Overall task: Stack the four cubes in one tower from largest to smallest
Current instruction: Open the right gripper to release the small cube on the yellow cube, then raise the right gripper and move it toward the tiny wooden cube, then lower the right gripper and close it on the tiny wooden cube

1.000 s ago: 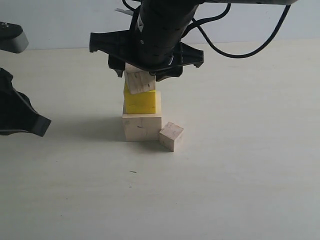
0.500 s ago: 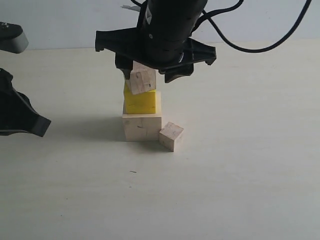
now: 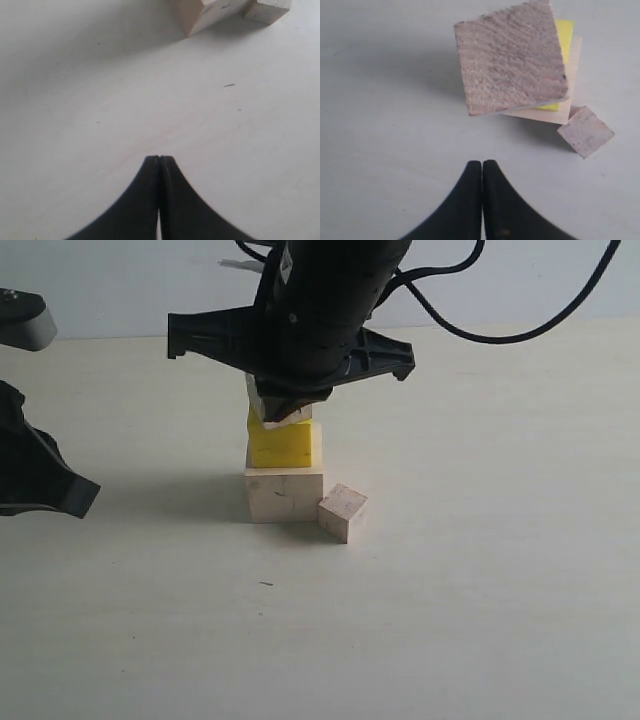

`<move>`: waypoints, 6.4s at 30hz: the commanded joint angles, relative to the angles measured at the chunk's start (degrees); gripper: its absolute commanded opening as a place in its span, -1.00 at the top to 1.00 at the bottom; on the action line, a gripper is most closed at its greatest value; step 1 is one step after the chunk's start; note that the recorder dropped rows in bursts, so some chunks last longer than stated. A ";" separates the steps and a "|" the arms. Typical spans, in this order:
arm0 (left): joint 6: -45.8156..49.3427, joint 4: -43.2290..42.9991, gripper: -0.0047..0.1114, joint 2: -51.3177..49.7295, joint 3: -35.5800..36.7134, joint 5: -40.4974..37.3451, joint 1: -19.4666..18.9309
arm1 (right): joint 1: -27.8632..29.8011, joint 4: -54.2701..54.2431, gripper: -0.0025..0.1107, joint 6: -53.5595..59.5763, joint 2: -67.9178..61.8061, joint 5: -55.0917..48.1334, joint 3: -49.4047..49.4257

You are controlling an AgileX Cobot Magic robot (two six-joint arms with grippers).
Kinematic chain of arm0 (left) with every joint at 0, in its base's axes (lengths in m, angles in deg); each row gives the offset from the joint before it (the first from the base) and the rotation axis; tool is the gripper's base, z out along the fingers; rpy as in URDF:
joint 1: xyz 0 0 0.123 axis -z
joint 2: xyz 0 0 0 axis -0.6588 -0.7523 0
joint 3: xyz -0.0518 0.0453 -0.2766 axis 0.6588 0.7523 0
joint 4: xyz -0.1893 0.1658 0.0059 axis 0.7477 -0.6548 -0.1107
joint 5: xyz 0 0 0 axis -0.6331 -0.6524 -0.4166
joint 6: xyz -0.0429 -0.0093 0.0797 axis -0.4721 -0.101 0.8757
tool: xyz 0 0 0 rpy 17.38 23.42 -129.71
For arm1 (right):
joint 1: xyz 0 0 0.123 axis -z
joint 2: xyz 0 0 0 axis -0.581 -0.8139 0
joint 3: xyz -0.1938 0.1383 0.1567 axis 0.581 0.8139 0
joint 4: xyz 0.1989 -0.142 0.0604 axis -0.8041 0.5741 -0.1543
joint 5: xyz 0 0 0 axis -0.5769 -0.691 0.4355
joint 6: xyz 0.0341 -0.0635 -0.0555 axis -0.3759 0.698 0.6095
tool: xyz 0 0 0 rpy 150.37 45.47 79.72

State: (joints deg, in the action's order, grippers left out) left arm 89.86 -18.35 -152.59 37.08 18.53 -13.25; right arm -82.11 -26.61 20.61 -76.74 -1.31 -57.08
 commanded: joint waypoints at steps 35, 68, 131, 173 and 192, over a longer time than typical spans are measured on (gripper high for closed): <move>0.15 1.21 0.92 0.09 0.22 -0.82 -0.03 | -0.03 2.22 0.96 2.67 -4.97 4.34 -0.31; 0.26 1.21 0.92 0.09 0.22 -0.82 -0.03 | -0.03 5.17 0.96 2.77 -5.08 8.16 -0.31; 3.70 2.32 0.92 0.09 0.22 -1.88 -0.03 | 15.25 -31.93 0.36 81.61 8.05 31.85 38.09; 5.29 4.88 0.92 0.09 0.22 -0.89 -0.03 | 15.25 -35.52 -0.34 90.07 1.31 38.86 38.09; 5.59 4.88 0.92 0.09 0.22 -0.90 -0.03 | 15.25 -36.83 -0.33 90.08 1.31 34.07 33.46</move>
State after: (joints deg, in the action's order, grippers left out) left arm 95.16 -13.84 -152.59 37.08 16.87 -13.25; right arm -67.05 -63.53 110.47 -75.35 32.69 -23.07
